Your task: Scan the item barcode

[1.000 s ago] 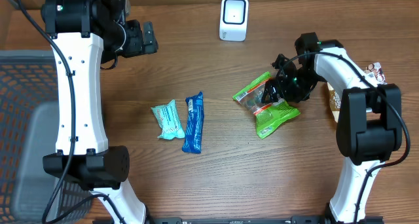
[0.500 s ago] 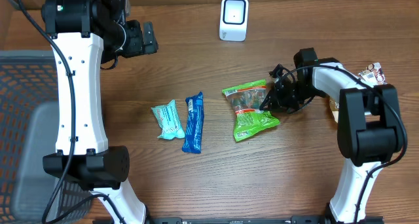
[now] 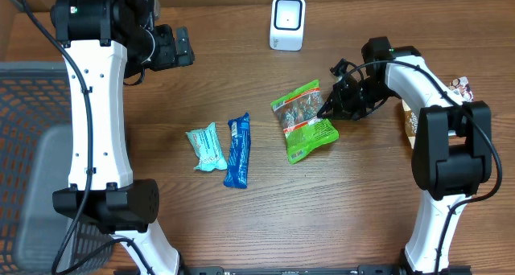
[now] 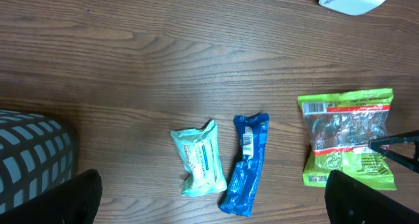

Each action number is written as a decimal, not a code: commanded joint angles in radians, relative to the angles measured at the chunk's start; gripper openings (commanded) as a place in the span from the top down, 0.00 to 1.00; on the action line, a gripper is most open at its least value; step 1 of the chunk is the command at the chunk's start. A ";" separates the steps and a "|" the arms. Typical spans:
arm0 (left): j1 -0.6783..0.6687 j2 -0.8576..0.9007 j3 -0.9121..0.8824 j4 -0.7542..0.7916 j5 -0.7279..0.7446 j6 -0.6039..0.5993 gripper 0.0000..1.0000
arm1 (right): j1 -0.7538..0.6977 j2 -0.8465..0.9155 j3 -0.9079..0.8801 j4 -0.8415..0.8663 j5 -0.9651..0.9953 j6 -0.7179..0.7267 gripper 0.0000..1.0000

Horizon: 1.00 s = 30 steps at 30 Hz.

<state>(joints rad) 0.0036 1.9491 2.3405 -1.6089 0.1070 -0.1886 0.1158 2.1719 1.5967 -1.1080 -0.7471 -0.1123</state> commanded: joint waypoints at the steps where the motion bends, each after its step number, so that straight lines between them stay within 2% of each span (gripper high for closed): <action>1: -0.004 0.001 0.018 -0.002 -0.007 -0.014 0.00 | 0.008 -0.033 -0.006 0.000 0.088 -0.014 0.96; 4: -0.004 0.001 0.018 -0.002 -0.007 -0.014 0.00 | 0.008 -0.032 -0.029 0.014 0.186 -0.014 0.96; 5: -0.004 0.001 0.018 -0.002 -0.007 -0.014 0.00 | 0.008 -0.032 -0.033 0.018 0.218 -0.014 0.87; 7: -0.004 0.001 0.018 -0.002 -0.007 -0.014 0.00 | 0.008 -0.032 -0.034 0.030 0.238 -0.014 0.59; 8: -0.004 0.001 0.018 -0.002 -0.007 -0.014 0.00 | 0.008 -0.032 -0.034 0.042 0.238 -0.010 0.36; 9: -0.004 0.001 0.018 -0.002 -0.007 -0.014 0.00 | 0.008 -0.032 -0.034 0.056 0.238 0.007 0.22; 11: -0.004 0.001 0.018 -0.002 -0.007 -0.014 0.00 | 0.008 -0.032 -0.034 0.095 0.237 0.043 0.02; 19: -0.004 0.001 0.018 -0.002 -0.006 -0.014 0.00 | 0.063 -0.016 -0.035 0.231 0.201 0.079 0.00; 26: -0.004 0.001 0.018 -0.002 -0.006 -0.014 0.00 | 0.168 0.061 -0.040 0.257 0.469 0.199 0.00; 28: -0.004 0.001 0.018 -0.002 -0.007 -0.014 0.00 | 0.187 0.086 -0.040 0.239 0.526 0.220 0.04; 30: -0.004 0.001 0.018 -0.002 -0.007 -0.014 0.00 | 0.198 0.113 -0.040 0.226 0.537 0.222 0.11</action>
<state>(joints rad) 0.0036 1.9491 2.3405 -1.6093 0.1066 -0.1886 0.2909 2.1731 1.5902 -0.8574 -0.3141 0.0570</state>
